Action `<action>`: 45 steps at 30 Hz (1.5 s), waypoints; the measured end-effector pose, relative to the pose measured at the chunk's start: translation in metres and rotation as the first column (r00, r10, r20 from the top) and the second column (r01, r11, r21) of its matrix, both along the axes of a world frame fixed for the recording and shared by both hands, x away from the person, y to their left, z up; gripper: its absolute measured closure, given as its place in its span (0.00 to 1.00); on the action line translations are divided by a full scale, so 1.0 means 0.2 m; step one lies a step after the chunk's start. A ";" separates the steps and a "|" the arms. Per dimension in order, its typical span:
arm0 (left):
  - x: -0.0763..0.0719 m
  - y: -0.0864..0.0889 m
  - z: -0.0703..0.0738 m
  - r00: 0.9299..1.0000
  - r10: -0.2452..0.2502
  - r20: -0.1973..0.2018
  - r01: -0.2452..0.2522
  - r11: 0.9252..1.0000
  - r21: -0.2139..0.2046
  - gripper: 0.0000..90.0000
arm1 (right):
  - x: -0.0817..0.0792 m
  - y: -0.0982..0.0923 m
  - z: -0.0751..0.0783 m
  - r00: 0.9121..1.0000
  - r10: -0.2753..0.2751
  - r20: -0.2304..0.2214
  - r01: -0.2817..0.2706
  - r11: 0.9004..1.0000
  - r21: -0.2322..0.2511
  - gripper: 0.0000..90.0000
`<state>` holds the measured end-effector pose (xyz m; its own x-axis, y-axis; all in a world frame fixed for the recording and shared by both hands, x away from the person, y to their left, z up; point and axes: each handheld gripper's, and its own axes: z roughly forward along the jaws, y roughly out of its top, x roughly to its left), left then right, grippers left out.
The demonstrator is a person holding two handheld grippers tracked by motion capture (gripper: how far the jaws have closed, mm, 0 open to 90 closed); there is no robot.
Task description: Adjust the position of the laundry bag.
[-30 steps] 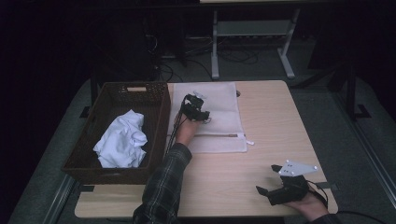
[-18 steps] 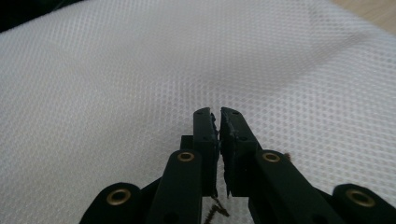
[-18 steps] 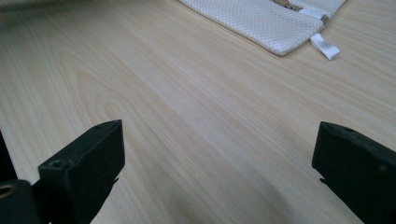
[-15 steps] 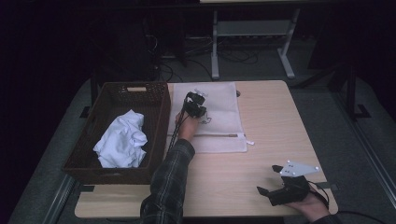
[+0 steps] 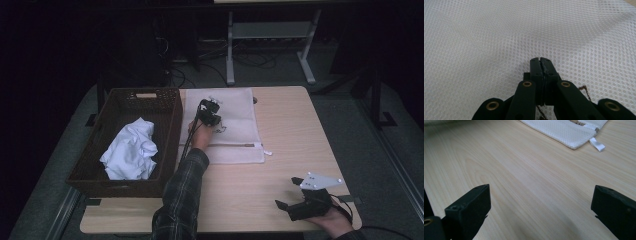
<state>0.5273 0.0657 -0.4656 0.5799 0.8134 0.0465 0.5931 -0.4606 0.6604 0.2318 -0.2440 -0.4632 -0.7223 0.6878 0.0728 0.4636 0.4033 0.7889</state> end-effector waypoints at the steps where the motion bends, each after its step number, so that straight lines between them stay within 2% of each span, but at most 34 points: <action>1: 0.00 0.00 0.00 1.000 -0.002 -0.002 0.002 1.000 0.002 0.99 | 0.00 0.00 0.00 1.000 0.001 0.000 -0.001 1.000 0.000 0.02; 9: -0.03 0.00 0.00 1.000 -0.011 -0.009 0.011 1.000 0.007 0.99 | 0.00 0.00 0.00 1.000 0.004 -0.002 -0.004 1.000 -0.001 0.02; 23: -0.10 0.03 0.01 0.999 -0.008 -0.038 0.007 1.000 -0.029 0.99 | 0.00 0.01 0.00 1.000 0.008 -0.001 -0.008 1.000 -0.006 0.02; 35: -0.20 0.04 0.01 0.998 -0.016 -0.056 0.014 0.999 -0.044 0.99 | 0.00 0.02 0.00 1.000 0.010 0.000 -0.010 1.000 -0.011 0.02; 45: -0.30 0.04 0.01 0.997 -0.032 -0.068 0.027 0.997 -0.072 0.99 | 0.00 0.03 0.00 1.000 0.012 0.000 -0.012 1.000 -0.009 0.02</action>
<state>0.4683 0.0743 -0.4642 0.6037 0.7955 -0.0517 0.6251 -0.4322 0.6499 0.2322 -0.2388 -0.4637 -0.7304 0.6799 0.0659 0.4583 0.4162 0.7853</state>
